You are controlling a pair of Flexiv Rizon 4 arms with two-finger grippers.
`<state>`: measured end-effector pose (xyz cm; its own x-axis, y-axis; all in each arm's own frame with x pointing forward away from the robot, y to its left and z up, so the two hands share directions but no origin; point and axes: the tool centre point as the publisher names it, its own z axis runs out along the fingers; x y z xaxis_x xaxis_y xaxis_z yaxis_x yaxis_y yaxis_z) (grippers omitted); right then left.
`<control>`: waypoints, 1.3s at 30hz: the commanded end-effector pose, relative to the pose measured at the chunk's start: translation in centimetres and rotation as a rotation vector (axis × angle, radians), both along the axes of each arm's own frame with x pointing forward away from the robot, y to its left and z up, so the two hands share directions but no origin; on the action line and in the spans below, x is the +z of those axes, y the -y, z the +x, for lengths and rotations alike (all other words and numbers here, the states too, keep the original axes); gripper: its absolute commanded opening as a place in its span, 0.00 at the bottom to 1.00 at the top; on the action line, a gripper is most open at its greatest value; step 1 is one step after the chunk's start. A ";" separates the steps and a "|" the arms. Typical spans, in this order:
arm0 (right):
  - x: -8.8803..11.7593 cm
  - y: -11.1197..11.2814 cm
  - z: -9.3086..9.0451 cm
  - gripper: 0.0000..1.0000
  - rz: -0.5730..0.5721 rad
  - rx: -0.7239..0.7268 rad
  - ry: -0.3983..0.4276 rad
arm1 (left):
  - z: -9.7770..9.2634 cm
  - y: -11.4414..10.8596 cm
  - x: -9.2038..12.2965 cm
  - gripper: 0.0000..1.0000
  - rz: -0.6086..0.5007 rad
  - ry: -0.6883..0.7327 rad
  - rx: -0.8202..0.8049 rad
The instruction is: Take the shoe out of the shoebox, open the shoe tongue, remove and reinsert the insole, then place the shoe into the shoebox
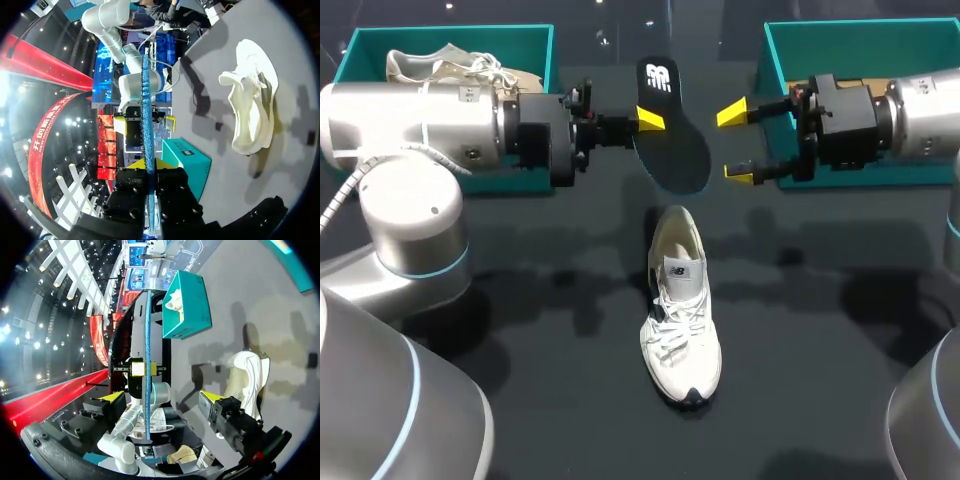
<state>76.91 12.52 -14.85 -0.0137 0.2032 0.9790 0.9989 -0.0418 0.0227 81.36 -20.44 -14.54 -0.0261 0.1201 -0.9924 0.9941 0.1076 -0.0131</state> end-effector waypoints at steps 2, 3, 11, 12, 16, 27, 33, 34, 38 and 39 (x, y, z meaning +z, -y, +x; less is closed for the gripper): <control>-0.2 -1.1 0.7 0.85 0.004 0.011 0.012 | 0.7 0.8 -0.2 0.00 0.005 0.008 -0.019; -0.2 -1.2 0.7 0.83 0.006 0.012 0.013 | 0.7 0.9 -0.2 0.00 0.005 0.009 -0.019; -0.3 -2.0 0.5 0.78 0.024 0.024 0.023 | 1.0 2.1 -0.5 0.00 0.000 0.030 -0.041; -0.3 -2.1 0.5 0.78 0.027 0.027 0.024 | 1.0 2.2 -0.6 0.00 0.000 0.031 -0.043; -0.2 -2.7 0.5 0.70 0.032 0.044 0.026 | 1.2 2.7 -0.8 0.00 -0.002 0.037 -0.052; -0.2 -3.7 0.8 0.48 0.039 0.078 0.025 | 1.4 3.3 -1.4 0.00 0.001 0.042 -0.064; -0.3 -3.9 0.8 0.39 0.046 0.086 0.026 | 1.5 3.5 -1.5 0.00 -0.003 0.043 -0.064; -0.3 -3.9 0.7 0.38 0.046 0.086 0.025 | 1.5 3.5 -1.5 0.00 -0.003 0.043 -0.063; -0.4 -4.0 0.6 0.32 0.049 0.087 0.022 | 1.4 3.6 -1.4 0.00 -0.007 0.046 -0.064; -0.4 -4.0 0.6 0.30 0.050 0.086 0.022 | 1.4 3.6 -1.4 0.00 -0.007 0.048 -0.064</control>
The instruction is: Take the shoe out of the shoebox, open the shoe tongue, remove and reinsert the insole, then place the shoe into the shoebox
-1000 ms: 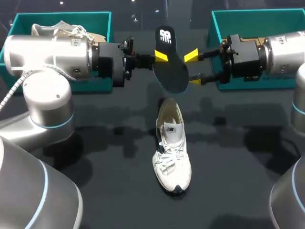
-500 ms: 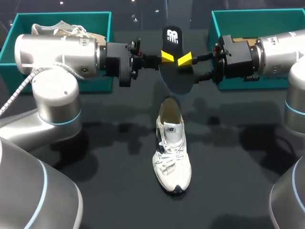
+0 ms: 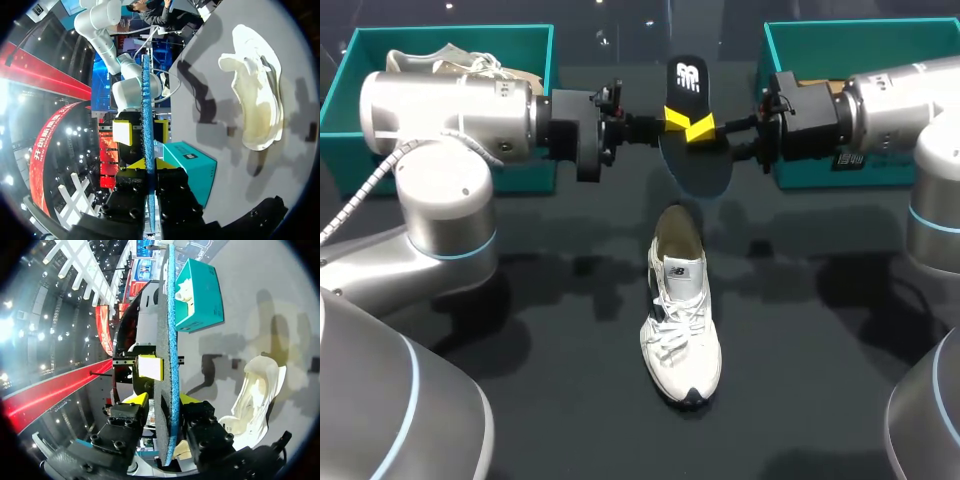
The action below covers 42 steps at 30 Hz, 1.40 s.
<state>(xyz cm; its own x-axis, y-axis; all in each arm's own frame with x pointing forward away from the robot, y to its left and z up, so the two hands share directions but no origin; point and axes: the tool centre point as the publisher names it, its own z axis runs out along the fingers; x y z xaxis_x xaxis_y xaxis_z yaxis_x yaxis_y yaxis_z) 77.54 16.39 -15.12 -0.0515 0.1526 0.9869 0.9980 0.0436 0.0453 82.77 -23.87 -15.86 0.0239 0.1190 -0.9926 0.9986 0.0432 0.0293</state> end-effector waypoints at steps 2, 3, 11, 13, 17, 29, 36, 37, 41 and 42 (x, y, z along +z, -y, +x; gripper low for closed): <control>-0.2 -0.1 0.0 0.27 0.003 -0.001 -0.002 | -0.1 0.2 -0.1 0.00 -0.007 0.008 0.000; -0.2 -0.1 0.0 0.24 0.003 0.000 -0.001 | -0.1 0.2 -0.1 0.00 -0.008 0.009 0.000; -0.2 -0.1 0.1 0.00 0.005 -0.001 -0.001 | -0.3 0.3 -0.2 0.00 -0.009 0.011 0.002; -0.2 -0.1 0.1 0.00 0.011 0.001 0.001 | -0.4 0.2 -0.2 0.00 -0.007 0.012 0.002; -0.3 0.1 0.3 0.00 0.019 0.002 0.003 | -0.8 -0.6 0.1 1.00 -0.004 -0.005 0.024; -0.7 1.5 1.7 0.00 0.036 -0.003 0.035 | -2.0 -7.3 -0.2 1.00 0.167 -0.315 0.245; -1.4 1.8 2.4 0.00 0.038 -0.046 -0.014 | -2.4 -9.0 -0.8 1.00 0.238 -0.377 0.262; -1.4 1.8 2.4 0.00 0.038 -0.046 -0.014 | -2.4 -9.0 -0.8 1.00 0.238 -0.377 0.262; -1.4 1.8 2.4 0.00 0.038 -0.046 -0.014 | -2.4 -9.0 -0.8 1.00 0.238 -0.377 0.262; -1.4 1.8 2.4 0.00 0.038 -0.046 -0.014 | -2.4 -9.0 -0.8 1.00 0.238 -0.377 0.262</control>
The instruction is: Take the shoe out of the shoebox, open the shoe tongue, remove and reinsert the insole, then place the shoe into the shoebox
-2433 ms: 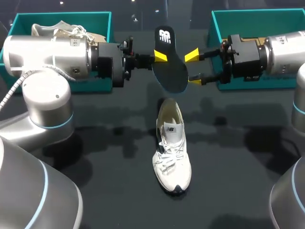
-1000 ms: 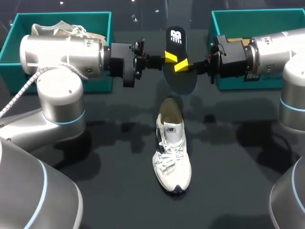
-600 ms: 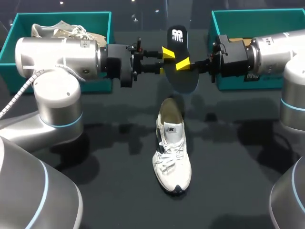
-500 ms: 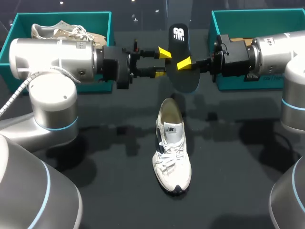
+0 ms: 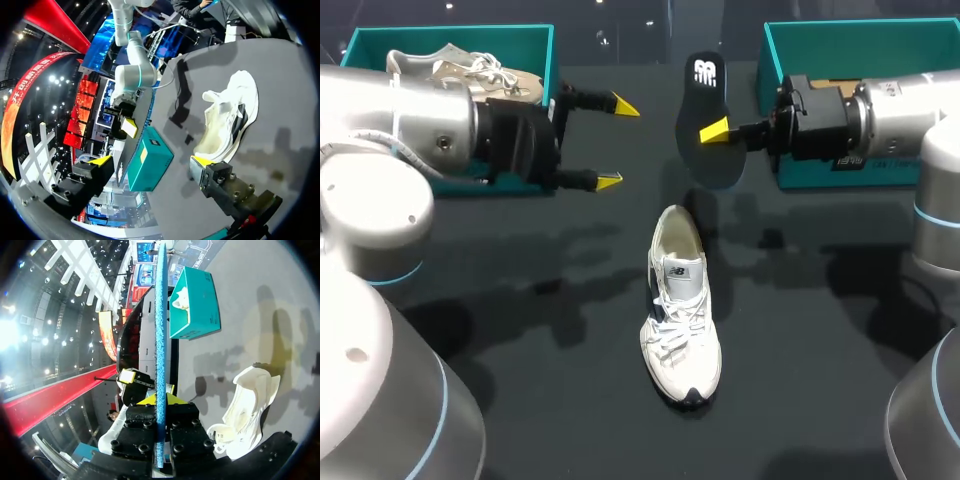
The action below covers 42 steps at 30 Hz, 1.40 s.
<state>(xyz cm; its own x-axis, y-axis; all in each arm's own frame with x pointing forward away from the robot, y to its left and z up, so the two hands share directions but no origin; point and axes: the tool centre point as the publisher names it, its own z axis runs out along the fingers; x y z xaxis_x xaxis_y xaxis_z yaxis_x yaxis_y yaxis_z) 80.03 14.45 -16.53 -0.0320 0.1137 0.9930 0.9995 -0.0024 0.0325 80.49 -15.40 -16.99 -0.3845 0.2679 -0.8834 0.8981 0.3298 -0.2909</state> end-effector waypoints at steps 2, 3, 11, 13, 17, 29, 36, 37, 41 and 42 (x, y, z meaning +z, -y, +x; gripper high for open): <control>0.0 -0.1 -0.1 0.00 -0.003 -0.002 -0.001 | -0.1 -0.5 0.3 1.00 0.029 -0.010 -0.010; 0.0 -0.1 -0.1 0.00 -0.003 -0.002 -0.001 | -0.1 -0.5 0.3 1.00 0.029 -0.010 -0.010; 1.7 0.7 1.5 0.00 -0.059 -0.072 0.118 | -0.4 -1.6 -0.6 1.00 0.094 -0.302 0.112; 1.8 0.8 1.9 0.00 -0.067 -0.081 0.144 | -0.3 -2.2 -1.0 1.00 0.128 -0.409 0.169; 1.7 0.8 2.6 0.00 -0.044 -0.088 0.202 | -0.7 -3.4 -1.9 1.00 0.174 -0.580 0.259; 0.4 0.5 3.4 0.00 0.000 -0.039 0.226 | -2.1 -3.8 -2.4 1.00 0.224 -0.710 0.256; -0.2 -0.2 2.6 0.00 -0.023 -0.075 0.281 | -2.5 -2.2 -4.3 1.00 0.312 -0.814 0.308; -0.4 -0.3 2.3 0.00 -0.012 -0.079 0.292 | -2.7 -1.9 -5.0 1.00 0.341 -0.858 0.313; -1.6 -0.7 1.7 0.00 0.018 -0.105 0.342 | -3.4 -1.3 -7.0 1.00 0.401 -0.929 0.352; -1.8 -0.8 1.6 0.00 0.025 -0.108 0.352 | -3.6 -1.2 -7.6 1.00 0.411 -0.948 0.364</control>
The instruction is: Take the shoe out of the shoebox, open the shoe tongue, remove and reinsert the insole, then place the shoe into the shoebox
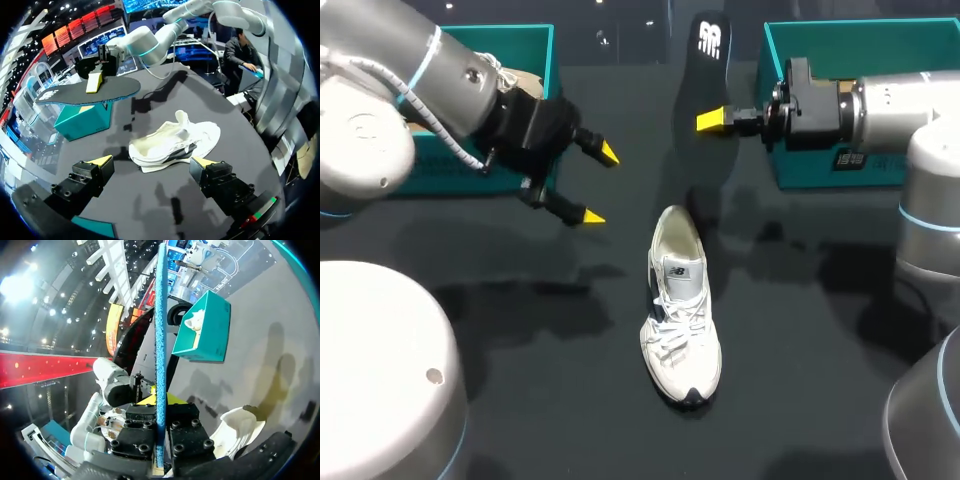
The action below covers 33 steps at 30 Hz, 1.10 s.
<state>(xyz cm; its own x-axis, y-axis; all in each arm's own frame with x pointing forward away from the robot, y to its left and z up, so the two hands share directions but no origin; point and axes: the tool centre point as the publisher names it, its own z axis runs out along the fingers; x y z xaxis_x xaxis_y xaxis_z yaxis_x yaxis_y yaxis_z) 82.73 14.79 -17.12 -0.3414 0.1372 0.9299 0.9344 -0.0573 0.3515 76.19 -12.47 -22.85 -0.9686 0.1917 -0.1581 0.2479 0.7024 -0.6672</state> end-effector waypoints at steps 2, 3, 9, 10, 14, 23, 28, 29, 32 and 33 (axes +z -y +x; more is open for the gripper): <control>-1.5 -0.7 -1.3 0.00 0.065 -0.035 0.048 | 0.4 1.9 -2.6 1.00 0.101 -0.113 0.004; -1.7 -0.7 -1.5 0.00 0.068 -0.034 0.059 | 0.2 2.0 -3.1 1.00 0.107 -0.121 0.011; -2.2 -1.1 -1.7 0.00 0.075 -0.041 0.105 | 0.0 2.1 -4.7 1.00 0.133 -0.193 0.060; -2.2 -1.1 -1.7 0.00 0.075 -0.041 0.105 | 0.0 2.1 -4.7 1.00 0.133 -0.193 0.060; -2.2 -1.1 -1.7 0.00 0.075 -0.041 0.105 | 0.0 2.1 -4.7 1.00 0.133 -0.193 0.060; -3.6 -2.5 -1.8 0.00 0.072 -0.011 0.146 | -0.5 2.6 -7.5 1.00 0.203 -0.159 0.082; -4.8 -3.4 -1.8 0.00 0.084 0.009 0.203 | -0.3 2.8 -8.9 1.00 0.211 -0.138 0.094; -5.0 -3.5 -1.7 0.00 0.090 0.012 0.213 | -0.2 2.8 -9.2 1.00 0.214 -0.139 0.099; -5.5 -3.5 -1.5 0.00 0.090 0.014 0.239 | 0.1 2.8 -9.3 1.00 0.217 -0.122 0.100; -5.5 -3.5 -1.5 0.00 0.090 0.014 0.239 | 0.2 2.7 -9.1 1.00 0.214 -0.115 0.102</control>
<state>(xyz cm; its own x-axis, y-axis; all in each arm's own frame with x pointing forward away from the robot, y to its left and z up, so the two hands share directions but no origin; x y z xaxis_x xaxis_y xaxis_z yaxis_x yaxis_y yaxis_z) 80.76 17.89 -22.20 -0.5541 0.0610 0.8302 0.8256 -0.0870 0.5575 76.28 -15.09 -31.80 -0.9937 0.1117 -0.0081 0.0996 0.8489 -0.5191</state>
